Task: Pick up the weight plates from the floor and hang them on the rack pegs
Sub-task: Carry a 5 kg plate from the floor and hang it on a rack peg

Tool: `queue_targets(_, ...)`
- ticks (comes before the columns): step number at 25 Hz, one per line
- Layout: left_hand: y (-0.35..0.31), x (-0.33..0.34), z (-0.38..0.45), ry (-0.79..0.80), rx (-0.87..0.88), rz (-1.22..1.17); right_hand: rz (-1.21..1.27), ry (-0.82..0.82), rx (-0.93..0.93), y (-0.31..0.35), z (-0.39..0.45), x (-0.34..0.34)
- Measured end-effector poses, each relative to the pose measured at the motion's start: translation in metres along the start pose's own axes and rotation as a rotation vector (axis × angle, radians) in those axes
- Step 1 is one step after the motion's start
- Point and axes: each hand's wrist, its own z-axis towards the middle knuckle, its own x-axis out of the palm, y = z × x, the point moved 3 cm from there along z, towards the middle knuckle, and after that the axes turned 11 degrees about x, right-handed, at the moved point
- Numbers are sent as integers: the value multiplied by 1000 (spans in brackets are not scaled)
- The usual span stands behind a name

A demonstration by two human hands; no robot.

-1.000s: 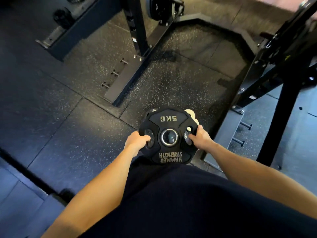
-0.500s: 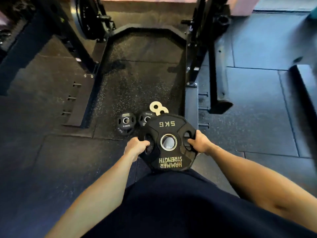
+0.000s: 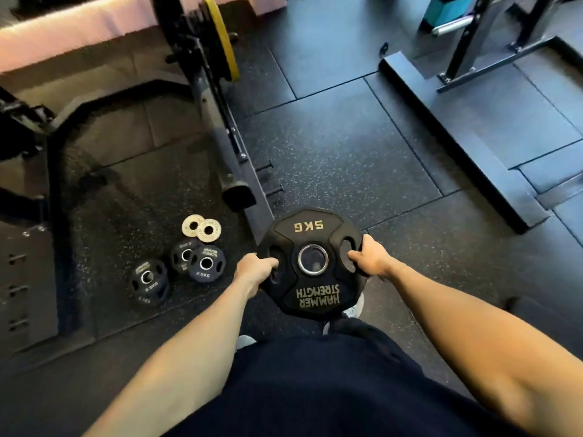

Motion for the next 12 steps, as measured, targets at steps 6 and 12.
queue_targets(6, -122, 80, 29, 12, -9, -43, -1, -66, 23, -20, 66, -133)
queue_targets(12, -237, 106, 111, 3, 38, -12, -21, -87, 38, 17, 155, -230)
